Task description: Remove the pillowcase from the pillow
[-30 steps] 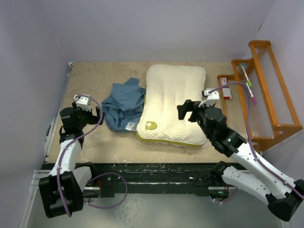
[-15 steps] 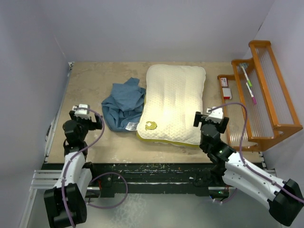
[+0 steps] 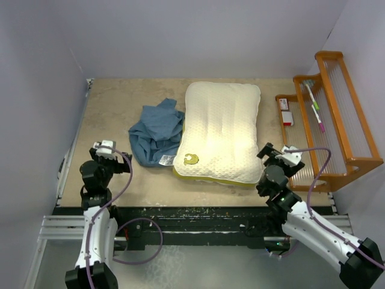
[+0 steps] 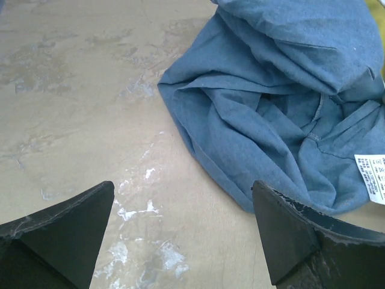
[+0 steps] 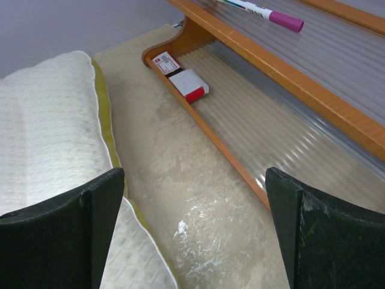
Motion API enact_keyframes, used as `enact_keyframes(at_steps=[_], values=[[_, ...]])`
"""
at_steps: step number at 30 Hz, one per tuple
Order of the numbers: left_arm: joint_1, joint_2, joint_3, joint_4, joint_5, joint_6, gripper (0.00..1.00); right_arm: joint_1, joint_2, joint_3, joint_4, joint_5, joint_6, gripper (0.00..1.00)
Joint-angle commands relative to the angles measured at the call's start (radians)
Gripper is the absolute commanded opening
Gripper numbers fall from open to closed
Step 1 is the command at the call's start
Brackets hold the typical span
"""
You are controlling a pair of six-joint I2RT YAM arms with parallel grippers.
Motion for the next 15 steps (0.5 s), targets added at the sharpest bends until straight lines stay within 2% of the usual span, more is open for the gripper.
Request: enact_keyframes(at_steps=[1,3,5,6,8,10,15], values=[[0.003,-0.080,-0.071,0.081,0.024,-0.001,0.99,-0.005,-0.037,0.050,-0.036,0.021,-0.023,1.00],[0.005,-0.100,-0.125,0.135,0.050,0.006,0.99,-0.006,-0.060,0.054,-0.091,0.024,-0.029,1.00],[0.003,-0.091,-0.123,0.135,0.051,0.009,0.99,-0.006,-0.070,0.050,-0.215,0.015,0.037,1.00],[0.003,-0.080,-0.124,0.148,0.052,0.009,0.99,-0.008,-0.068,0.036,-0.220,0.013,0.034,1.00],[0.003,-0.081,-0.123,0.145,0.052,0.008,0.99,-0.011,-0.034,0.002,-0.139,-0.015,-0.011,1.00],[0.004,-0.096,-0.125,0.136,0.053,0.008,0.99,-0.015,0.049,0.014,-0.148,-0.025,0.044,1.00],[0.003,-0.094,-0.125,0.138,0.055,0.010,0.99,-0.034,0.252,-0.013,0.093,-0.108,-0.073,1.00]])
